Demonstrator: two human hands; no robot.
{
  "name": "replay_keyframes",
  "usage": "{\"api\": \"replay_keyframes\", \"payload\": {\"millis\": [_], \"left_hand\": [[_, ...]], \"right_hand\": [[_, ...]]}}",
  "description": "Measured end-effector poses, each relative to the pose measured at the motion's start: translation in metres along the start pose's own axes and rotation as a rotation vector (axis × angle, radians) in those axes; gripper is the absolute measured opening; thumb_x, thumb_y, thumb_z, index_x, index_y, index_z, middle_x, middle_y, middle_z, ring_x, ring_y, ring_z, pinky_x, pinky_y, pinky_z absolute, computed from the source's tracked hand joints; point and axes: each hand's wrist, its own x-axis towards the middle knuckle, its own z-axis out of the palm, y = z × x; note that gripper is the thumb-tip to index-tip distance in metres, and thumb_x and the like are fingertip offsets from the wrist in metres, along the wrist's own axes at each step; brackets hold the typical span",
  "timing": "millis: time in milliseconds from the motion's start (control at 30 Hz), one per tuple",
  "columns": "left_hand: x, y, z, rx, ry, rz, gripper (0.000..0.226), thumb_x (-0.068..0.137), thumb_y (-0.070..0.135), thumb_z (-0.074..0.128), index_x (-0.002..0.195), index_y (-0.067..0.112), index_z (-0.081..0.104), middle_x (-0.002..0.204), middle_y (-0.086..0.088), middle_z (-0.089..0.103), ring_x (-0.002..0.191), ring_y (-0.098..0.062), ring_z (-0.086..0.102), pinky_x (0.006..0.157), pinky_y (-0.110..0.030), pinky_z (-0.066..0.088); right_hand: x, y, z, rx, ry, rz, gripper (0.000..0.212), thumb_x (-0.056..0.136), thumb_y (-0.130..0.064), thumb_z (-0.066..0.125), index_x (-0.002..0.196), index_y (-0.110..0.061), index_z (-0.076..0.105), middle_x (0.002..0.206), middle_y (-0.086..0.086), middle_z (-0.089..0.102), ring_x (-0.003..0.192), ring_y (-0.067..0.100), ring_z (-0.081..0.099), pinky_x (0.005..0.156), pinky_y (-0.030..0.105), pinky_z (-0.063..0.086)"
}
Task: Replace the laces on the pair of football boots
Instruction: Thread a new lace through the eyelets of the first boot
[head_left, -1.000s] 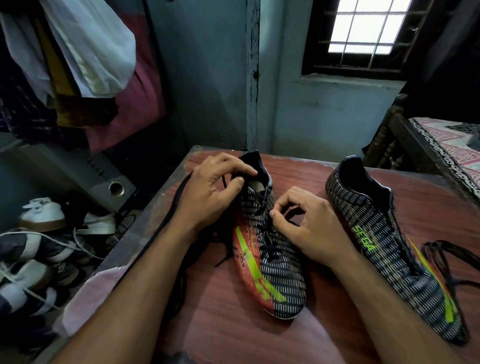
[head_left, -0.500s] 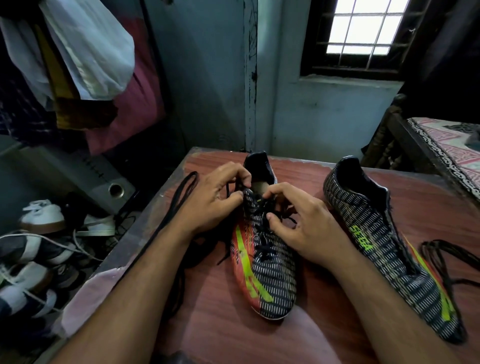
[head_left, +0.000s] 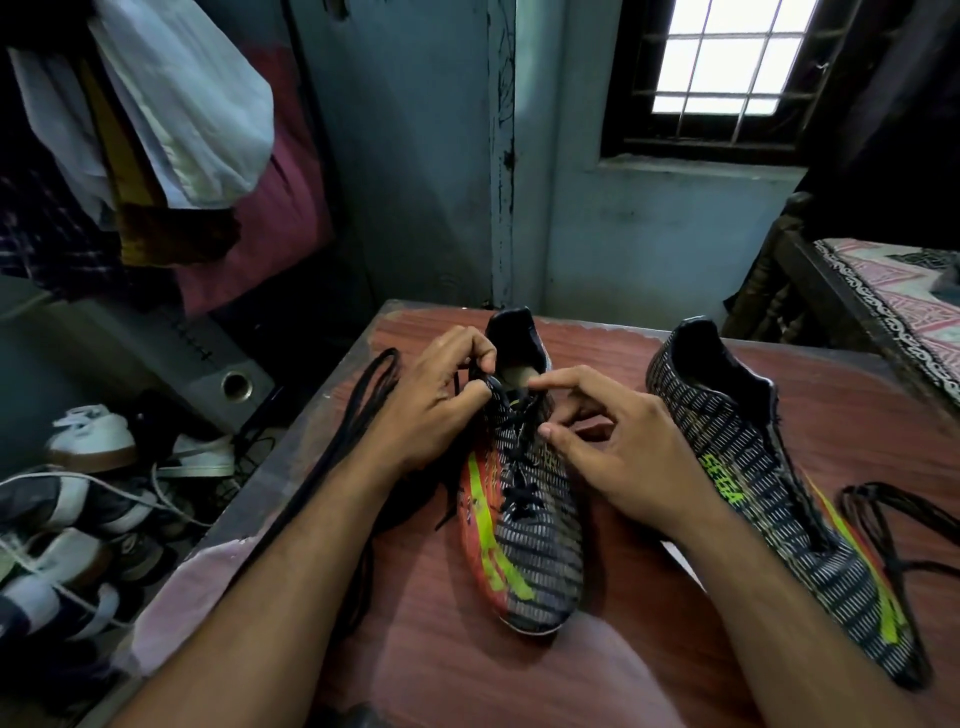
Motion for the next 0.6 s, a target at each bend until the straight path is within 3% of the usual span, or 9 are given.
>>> {"api": "replay_keyframes", "payload": {"millis": [100,200,333,467,600], "left_hand": [[-0.001,-0.001,-0.001,-0.002,0.007,-0.018,0.011,0.085,0.018,0.053,0.096,0.018,0.055,0.102,0.004,0.056,0.104,-0.019,0.057,0.101,-0.046,0.047],[0.004,0.006,-0.005,0.056,-0.009,-0.051,0.013,0.084,0.020,0.058,0.096,0.026,0.058,0.104,0.007,0.059,0.106,-0.014,0.059,0.103,-0.042,0.049],[0.015,0.028,-0.022,0.164,-0.144,-0.118,0.019,0.081,0.023,0.063,0.096,0.035,0.060,0.104,0.009,0.062,0.106,-0.016,0.063,0.099,-0.048,0.054],[0.013,0.057,-0.037,0.370,-0.156,-0.042,0.036,0.083,0.002,0.071,0.104,0.029,0.062,0.106,0.010,0.060,0.104,-0.006,0.060,0.091,-0.028,0.052],[-0.023,0.093,-0.032,0.327,-0.230,-0.036,0.033,0.085,0.001,0.070,0.106,0.026,0.061,0.097,0.012,0.064,0.088,-0.006,0.065,0.077,-0.025,0.055]], "right_hand": [[0.000,-0.003,-0.006,0.042,0.001,0.080,0.045,0.089,-0.015,0.078,0.127,-0.032,0.063,0.076,-0.011,0.070,0.066,0.004,0.069,0.072,0.024,0.057],[0.002,-0.012,-0.008,0.196,-0.122,0.184,0.022,0.093,-0.009,0.073,0.109,-0.024,0.069,0.073,0.002,0.070,0.058,0.018,0.072,0.058,0.041,0.062],[-0.004,-0.026,-0.016,0.519,-0.315,0.274,0.015,0.099,0.000,0.062,0.106,-0.007,0.074,0.086,0.012,0.075,0.070,0.028,0.070,0.065,0.049,0.061],[-0.004,-0.035,-0.025,0.627,-0.411,0.248,0.038,0.096,0.016,0.045,0.111,-0.006,0.073,0.102,0.014,0.077,0.087,0.025,0.076,0.062,0.032,0.062],[-0.002,-0.042,-0.029,0.617,-0.372,0.130,0.034,0.096,0.010,0.055,0.114,-0.014,0.071,0.106,0.005,0.078,0.094,0.024,0.078,0.065,0.035,0.063]]}}
